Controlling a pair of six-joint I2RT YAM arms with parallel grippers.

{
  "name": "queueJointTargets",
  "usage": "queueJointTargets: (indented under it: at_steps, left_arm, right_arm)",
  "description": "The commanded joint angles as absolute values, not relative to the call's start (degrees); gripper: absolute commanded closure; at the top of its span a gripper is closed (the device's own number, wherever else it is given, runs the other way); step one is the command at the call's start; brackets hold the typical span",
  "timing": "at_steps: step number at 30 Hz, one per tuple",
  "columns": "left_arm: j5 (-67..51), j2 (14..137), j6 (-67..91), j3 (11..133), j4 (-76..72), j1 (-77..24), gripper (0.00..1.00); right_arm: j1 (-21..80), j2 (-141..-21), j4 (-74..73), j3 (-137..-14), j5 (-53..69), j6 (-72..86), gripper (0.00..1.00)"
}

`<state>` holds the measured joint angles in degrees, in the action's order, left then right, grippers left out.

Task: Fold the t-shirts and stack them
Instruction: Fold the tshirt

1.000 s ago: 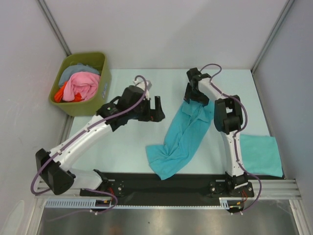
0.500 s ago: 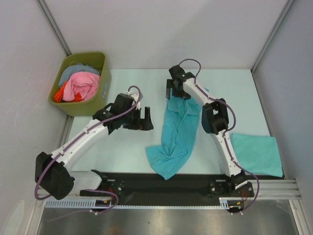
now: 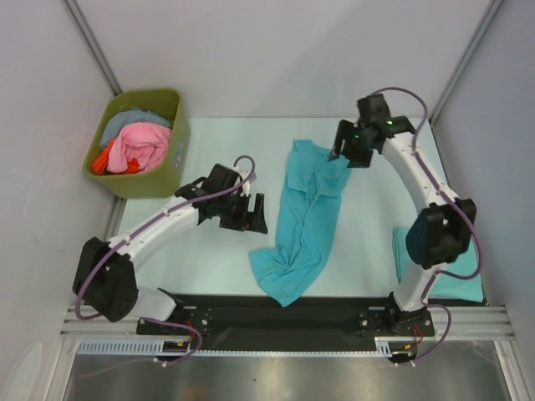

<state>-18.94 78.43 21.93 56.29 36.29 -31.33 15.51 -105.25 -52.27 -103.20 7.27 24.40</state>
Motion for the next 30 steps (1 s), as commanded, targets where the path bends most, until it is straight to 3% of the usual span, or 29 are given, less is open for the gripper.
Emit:
queueJointTargets:
  at_steps: [1,2,5,7,9,13,16,17,18,21,25,30]
  left_arm:
    - [-17.59,83.39,21.10,66.51,34.79,-31.20,0.06]
    - [-16.27,88.11,20.48,71.75,35.33,-31.20,0.03]
    - [-11.61,97.51,18.02,80.90,35.95,-31.20,0.00]
    - [-12.03,101.75,16.53,84.97,34.82,-30.76,0.00]
    - [-17.80,106.68,14.60,89.20,32.45,-29.54,0.02]
    - [-24.15,115.30,14.59,97.54,30.14,-26.64,0.26]
    - [-25.22,119.70,15.12,103.08,28.31,-25.14,0.35]
    - [-24.70,120.66,15.12,105.18,27.87,-24.96,0.34]
    - [-24.44,122.76,15.29,106.16,26.38,-24.61,0.21]
    - [-24.79,126.83,16.52,110.11,23.91,-24.43,0.11]
    - [-22.42,132.44,19.07,113.55,19.08,-24.35,0.09]
    - [-24.35,138.59,23.54,115.40,11.18,-24.35,0.14]
  right_arm:
    - [12.30,-100.91,-51.24,-95.63,10.05,24.35,0.30]
    - [12.30,-100.38,-51.85,-95.10,9.06,24.00,0.21]
    - [11.95,-99.93,-52.91,-94.23,8.35,22.94,0.10]
    - [10.82,-101.24,-52.29,-94.22,11.05,22.24,0.08]
    - [7.31,-103.26,-48.37,-91.68,15.36,23.54,0.10]
    - [2.38,-106.87,-40.97,-89.82,21.00,24.61,0.25]
    - [1.67,-112.57,-40.17,-94.38,21.97,23.56,0.30]
    - [1.32,-114.76,-39.30,-95.18,21.97,23.47,0.30]
    - [1.14,-115.92,-38.42,-95.62,21.97,23.55,0.30]
    - [0.44,-119.61,-34.20,-96.59,21.80,24.34,0.30]
    - [-1.04,-125.22,-30.76,-98.78,24.52,26.19,0.30]
    - [-1.49,-128.58,-28.13,-100.99,24.44,28.21,0.42]
